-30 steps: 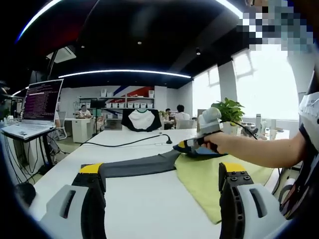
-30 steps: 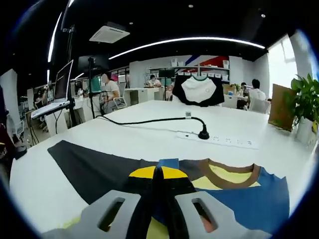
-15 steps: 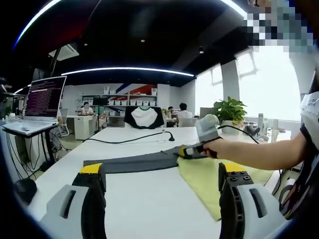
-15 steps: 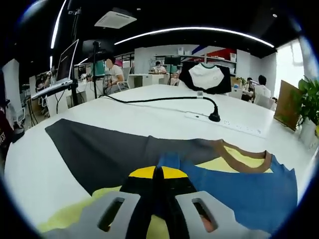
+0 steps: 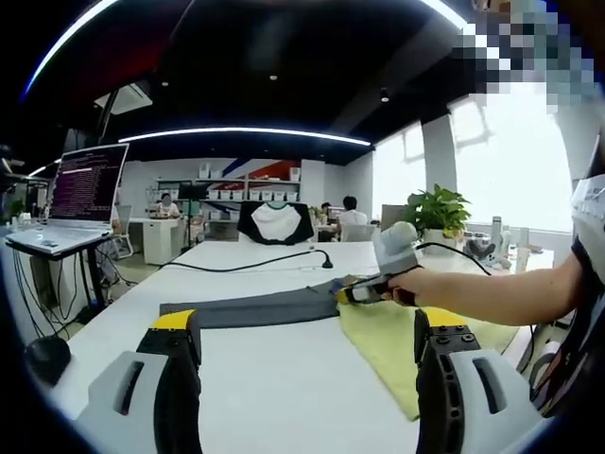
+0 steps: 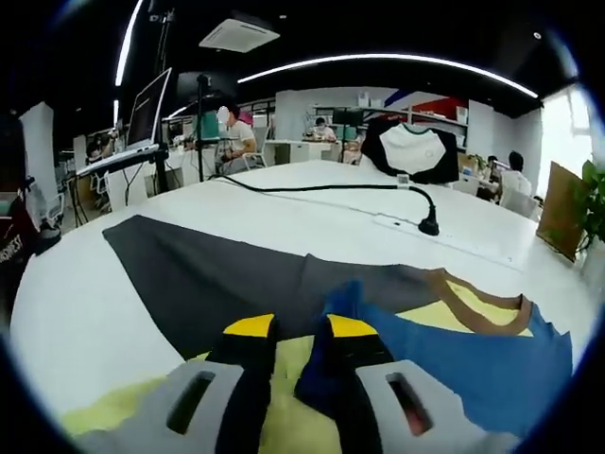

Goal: Fold the garment on the visible template until the final outline fits inside the template.

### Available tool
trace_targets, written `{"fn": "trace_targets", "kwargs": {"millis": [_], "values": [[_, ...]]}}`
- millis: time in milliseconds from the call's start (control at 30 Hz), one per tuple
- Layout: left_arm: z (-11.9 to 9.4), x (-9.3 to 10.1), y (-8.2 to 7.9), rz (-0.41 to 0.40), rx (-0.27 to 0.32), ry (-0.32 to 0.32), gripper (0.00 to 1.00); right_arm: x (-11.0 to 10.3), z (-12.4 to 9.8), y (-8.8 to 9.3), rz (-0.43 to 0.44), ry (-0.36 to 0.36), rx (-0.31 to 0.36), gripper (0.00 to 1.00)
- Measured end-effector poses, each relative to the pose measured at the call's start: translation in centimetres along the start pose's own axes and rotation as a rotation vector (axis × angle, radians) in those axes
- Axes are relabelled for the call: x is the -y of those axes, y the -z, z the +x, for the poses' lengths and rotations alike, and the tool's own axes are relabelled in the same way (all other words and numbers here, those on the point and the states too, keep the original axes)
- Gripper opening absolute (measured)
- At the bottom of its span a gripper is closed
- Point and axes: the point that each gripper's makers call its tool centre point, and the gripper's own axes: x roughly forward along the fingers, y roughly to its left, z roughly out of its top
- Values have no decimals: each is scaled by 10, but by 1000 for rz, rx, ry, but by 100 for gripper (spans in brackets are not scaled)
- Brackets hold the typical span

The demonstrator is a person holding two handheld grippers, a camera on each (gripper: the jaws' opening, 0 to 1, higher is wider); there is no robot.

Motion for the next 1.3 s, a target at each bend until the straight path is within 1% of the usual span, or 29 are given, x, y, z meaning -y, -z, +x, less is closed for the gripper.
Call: {"fn": "trace_targets", "kwargs": {"millis": [33,67,100,133,267,333,367,433,467,500,567,667,700,733,800,900,967,1067,1167,1233,1300], "values": [[0,0,0,-2,-1,-1,99,1,-3,-5,-21,5,27,31],[0,0,0,-2,-1,-2,99,3,-6,-7,-32,23,39,35],[0,0,1,-1,-1,-1,99,3,-9,-15,-54,19,84,41],[0,0,1,-1,-2,-1,99,3,-11,-17,-52,16,97,48],[1,1,1,-3,-3,2,99,9,-21,-24,-43,11,119,69],[1,1,2,-5,-4,1,99,15,-27,-26,-35,16,119,77],[1,1,2,-5,-4,0,99,19,-31,-23,-10,14,99,78],[1,0,3,-7,-4,-2,99,26,-34,-11,76,6,42,79],[1,0,3,-8,-3,-4,99,26,-34,-8,86,-11,28,77],[0,-1,3,-10,-4,-5,99,28,-35,-4,90,-21,6,71],[0,-1,4,-10,-3,-7,99,33,-36,0,91,-15,0,63],[1,-2,5,-11,-6,-9,99,29,-39,5,98,-37,-25,47],[1,-2,5,-13,-7,-8,99,28,-40,6,97,-41,-27,39],[2,-2,6,-14,-8,-7,98,25,-38,6,92,-49,-34,34],[3,-1,6,-13,-9,-4,98,23,-37,9,88,-55,-53,27],[4,0,6,-14,-9,1,98,21,-33,14,114,-63,-84,20],[3,-1,6,-13,-8,1,98,23,-31,19,121,-55,-106,19],[2,-3,7,-14,-9,-6,98,23,-28,23,168,-56,-119,17],[1,-5,8,-17,-10,-12,98,23,-27,22,181,-56,-109,10],[1,-6,8,-17,-11,-15,98,22,-26,21,187,-59,-105,0],[1,-6,9,-19,-13,-17,98,19,-27,19,212,-73,-95,0]]}}
